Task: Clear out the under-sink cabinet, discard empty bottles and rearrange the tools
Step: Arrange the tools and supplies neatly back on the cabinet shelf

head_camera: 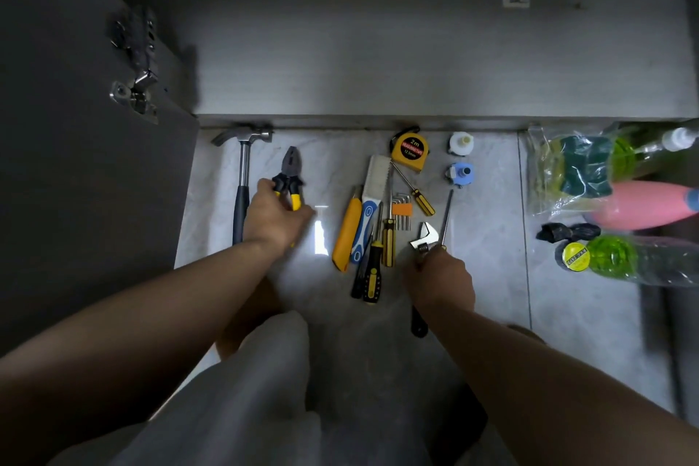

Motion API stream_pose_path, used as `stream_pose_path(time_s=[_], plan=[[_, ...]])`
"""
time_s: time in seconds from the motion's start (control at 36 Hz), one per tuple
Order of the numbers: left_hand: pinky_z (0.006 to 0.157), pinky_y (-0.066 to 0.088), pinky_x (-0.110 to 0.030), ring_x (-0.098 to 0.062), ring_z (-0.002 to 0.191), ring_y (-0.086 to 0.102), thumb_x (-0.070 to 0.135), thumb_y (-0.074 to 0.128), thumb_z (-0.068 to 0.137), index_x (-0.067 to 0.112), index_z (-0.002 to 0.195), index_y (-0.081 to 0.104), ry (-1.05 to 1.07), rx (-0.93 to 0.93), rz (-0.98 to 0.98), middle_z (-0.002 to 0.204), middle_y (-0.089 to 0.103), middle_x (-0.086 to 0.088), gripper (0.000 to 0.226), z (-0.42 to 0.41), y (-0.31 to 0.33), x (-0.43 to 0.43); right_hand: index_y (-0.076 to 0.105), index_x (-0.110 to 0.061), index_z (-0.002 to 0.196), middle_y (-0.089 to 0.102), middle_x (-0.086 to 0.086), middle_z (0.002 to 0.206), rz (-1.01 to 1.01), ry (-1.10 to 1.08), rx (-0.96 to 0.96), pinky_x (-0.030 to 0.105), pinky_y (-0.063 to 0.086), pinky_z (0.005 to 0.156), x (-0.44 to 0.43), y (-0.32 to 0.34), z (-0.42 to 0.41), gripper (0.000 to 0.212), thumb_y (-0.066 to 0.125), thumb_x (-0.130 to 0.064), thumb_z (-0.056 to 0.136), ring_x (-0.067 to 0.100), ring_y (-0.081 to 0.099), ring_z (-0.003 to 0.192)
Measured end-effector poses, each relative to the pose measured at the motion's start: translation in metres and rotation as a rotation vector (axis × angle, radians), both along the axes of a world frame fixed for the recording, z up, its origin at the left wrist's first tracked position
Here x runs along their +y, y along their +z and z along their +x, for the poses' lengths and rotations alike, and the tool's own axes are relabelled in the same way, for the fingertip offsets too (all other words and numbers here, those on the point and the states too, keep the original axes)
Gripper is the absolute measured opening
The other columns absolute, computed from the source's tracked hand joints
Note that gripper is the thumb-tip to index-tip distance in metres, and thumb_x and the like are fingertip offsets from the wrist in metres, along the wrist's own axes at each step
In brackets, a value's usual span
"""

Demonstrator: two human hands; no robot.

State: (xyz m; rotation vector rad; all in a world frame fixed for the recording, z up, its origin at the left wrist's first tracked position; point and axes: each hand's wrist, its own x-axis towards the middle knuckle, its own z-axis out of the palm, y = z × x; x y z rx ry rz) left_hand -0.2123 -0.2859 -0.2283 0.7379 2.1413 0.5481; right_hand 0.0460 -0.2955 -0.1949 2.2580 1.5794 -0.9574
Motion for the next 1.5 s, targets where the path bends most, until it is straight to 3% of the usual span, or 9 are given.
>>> stream_pose_path(time_s=[0.17, 0.25, 0.39, 0.56, 0.67, 0.78, 0.97, 1.11, 1.5], plan=[[0.057, 0.035, -0.019, 0.005, 0.068, 0.047, 0.026, 0.081, 0.081, 0.022, 0.109, 0.047, 0.024, 0.061, -0.028, 0.079, 0.054, 0.014, 0.045, -0.011, -0.002, -0.001, 0.064, -0.014, 0.111, 0.071, 0.005, 0.1, -0.082, 0.145, -0.173, 0.033, 0.055, 0.074, -0.002, -0.006, 0.004, 0.02, 0.05, -0.025, 0.101, 0.024, 0.07, 0.092], [0.07, 0.045, -0.025, -0.014, 0.08, 0.057, 0.024, 0.08, 0.082, 0.016, 0.122, 0.05, 0.006, 0.093, -0.033, 0.095, 0.06, 0.002, 0.051, -0.014, 0.0, 0.002, 0.064, -0.014, 0.112, 0.071, 0.005, 0.1, -0.082, 0.173, -0.194, 0.033, 0.051, 0.07, -0.002, -0.006, 0.006, 0.02, 0.05, -0.023, 0.101, 0.025, 0.07, 0.094], [0.098, 0.05, -0.047, -0.036, 0.115, 0.056, 0.035, 0.07, 0.09, 0.006, 0.127, 0.053, -0.064, 0.194, -0.06, 0.127, 0.053, -0.016, 0.05, -0.012, 0.004, 0.002, 0.064, -0.013, 0.117, 0.072, 0.007, 0.103, -0.125, 0.162, -0.159, 0.038, 0.059, 0.082, 0.005, -0.002, 0.003, 0.025, 0.052, -0.025, 0.099, 0.026, 0.07, 0.097], [0.086, 0.05, -0.049, -0.039, 0.109, 0.053, 0.024, 0.058, 0.096, 0.007, 0.118, 0.061, -0.135, 0.468, 0.027, 0.121, 0.049, -0.018, 0.027, -0.022, 0.009, -0.006, 0.069, -0.011, 0.094, 0.069, 0.003, 0.084, -0.161, 0.03, -0.059, 0.037, 0.061, 0.079, 0.012, 0.004, -0.001, 0.024, 0.06, -0.034, 0.094, 0.024, 0.072, 0.083], [0.088, 0.048, -0.049, -0.041, 0.115, 0.047, 0.011, 0.061, 0.09, 0.006, 0.116, 0.052, -0.02, 0.467, -0.002, 0.123, 0.049, -0.022, 0.028, -0.031, 0.008, -0.007, 0.064, -0.016, 0.073, 0.072, 0.005, 0.076, -0.15, -0.092, 0.069, 0.043, 0.063, 0.075, 0.008, 0.008, 0.001, 0.029, 0.067, -0.04, 0.09, 0.023, 0.073, 0.071], [0.082, 0.04, -0.043, -0.041, 0.121, 0.045, 0.012, 0.057, 0.095, 0.014, 0.115, 0.052, 0.036, 0.407, -0.083, 0.126, 0.05, -0.019, 0.021, -0.039, 0.001, -0.015, 0.069, -0.016, 0.077, 0.072, 0.002, 0.071, -0.056, -0.068, 0.086, 0.041, 0.063, 0.071, 0.007, 0.016, -0.004, 0.04, 0.06, -0.052, 0.091, 0.021, 0.072, 0.067], [0.08, 0.045, -0.04, -0.035, 0.107, 0.057, 0.016, 0.059, 0.094, 0.022, 0.109, 0.057, -0.002, 0.379, -0.057, 0.115, 0.056, -0.01, 0.017, -0.053, -0.008, -0.021, 0.059, -0.027, 0.081, 0.067, -0.008, 0.069, 0.014, 0.088, 0.198, 0.023, 0.054, 0.055, 0.019, 0.026, -0.037, 0.018, 0.07, -0.04, 0.087, 0.005, 0.067, 0.06], [0.07, 0.042, -0.039, -0.03, 0.099, 0.058, 0.026, 0.06, 0.095, 0.029, 0.1, 0.055, -0.002, 0.479, -0.079, 0.107, 0.055, -0.005, 0.008, -0.055, -0.006, -0.024, 0.062, -0.02, 0.078, 0.068, -0.003, 0.066, 0.04, 0.112, 0.289, 0.034, 0.061, 0.063, 0.028, 0.03, -0.071, 0.019, 0.071, -0.036, 0.082, 0.013, 0.069, 0.062], [0.076, 0.04, -0.03, -0.02, 0.088, 0.054, 0.021, 0.056, 0.095, 0.029, 0.111, 0.062, 0.002, 0.427, -0.024, 0.1, 0.053, 0.002, 0.019, -0.063, 0.0, -0.025, 0.067, -0.011, 0.086, 0.073, 0.009, 0.078, -0.038, 0.272, 0.354, 0.041, 0.063, 0.072, 0.049, 0.025, -0.119, 0.02, 0.066, -0.031, 0.086, 0.023, 0.073, 0.074]])
